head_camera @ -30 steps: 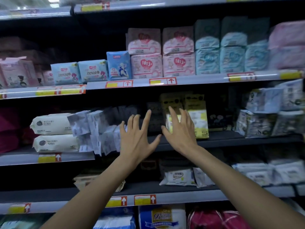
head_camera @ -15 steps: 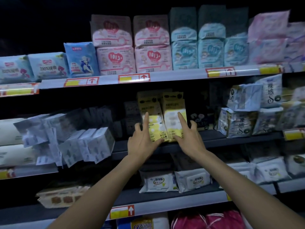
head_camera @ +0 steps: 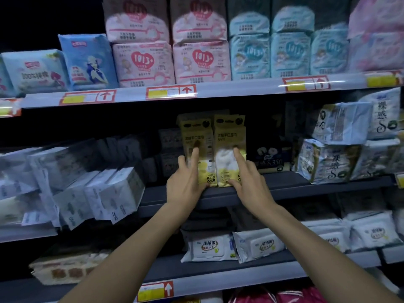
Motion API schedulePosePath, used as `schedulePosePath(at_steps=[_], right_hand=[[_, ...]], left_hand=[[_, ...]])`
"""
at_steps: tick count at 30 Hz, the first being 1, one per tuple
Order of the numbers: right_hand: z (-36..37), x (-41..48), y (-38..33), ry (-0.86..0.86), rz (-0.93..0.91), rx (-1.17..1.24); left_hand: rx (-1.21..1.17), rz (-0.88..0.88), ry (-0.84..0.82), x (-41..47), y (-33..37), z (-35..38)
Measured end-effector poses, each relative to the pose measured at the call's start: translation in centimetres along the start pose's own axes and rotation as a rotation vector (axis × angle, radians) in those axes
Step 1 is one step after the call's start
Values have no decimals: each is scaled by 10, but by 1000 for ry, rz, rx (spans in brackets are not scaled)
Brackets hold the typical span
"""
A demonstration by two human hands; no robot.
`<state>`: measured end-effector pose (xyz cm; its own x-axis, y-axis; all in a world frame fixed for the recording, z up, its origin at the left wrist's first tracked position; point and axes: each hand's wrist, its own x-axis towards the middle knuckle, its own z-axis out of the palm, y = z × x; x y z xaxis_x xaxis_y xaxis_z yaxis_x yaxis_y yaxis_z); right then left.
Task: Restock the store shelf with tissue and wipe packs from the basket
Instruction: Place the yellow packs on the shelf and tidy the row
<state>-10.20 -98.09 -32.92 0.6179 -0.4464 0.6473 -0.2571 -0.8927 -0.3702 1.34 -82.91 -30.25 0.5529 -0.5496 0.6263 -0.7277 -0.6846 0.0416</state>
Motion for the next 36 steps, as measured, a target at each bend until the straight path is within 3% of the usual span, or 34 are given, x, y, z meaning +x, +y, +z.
schedulePosePath(at_steps=[7, 10, 12, 16, 19, 27, 32, 34, 36], right_hand=[[-15, 6, -18, 29, 67, -228], [-27, 6, -35, 65, 27, -330], [-32, 7, -41, 70, -29, -346], [-36, 7, -49, 59, -54, -350], [-35, 9, -49, 84, -48, -309], [-33, 19, -43, 93, -46, -298], [-32, 12, -42, 159, 8, -105], [-31, 9, -44, 215, 25, -43], [-28, 8, -45, 250, 58, 9]], left_hand=[[95, -26, 6, 3, 1, -1], [205, 1, 122, 0, 0, -9], [222, 131, 220, -2, 0, -14], [266, 370, 87, -2, 10, -15], [263, 360, 15, 1, 15, -11], [215, 381, 68, 10, 15, -16], [-193, 234, 247, -1, 12, -20], [-362, 71, 310, -4, 11, -19], [-537, -163, 270, -5, 11, -21]])
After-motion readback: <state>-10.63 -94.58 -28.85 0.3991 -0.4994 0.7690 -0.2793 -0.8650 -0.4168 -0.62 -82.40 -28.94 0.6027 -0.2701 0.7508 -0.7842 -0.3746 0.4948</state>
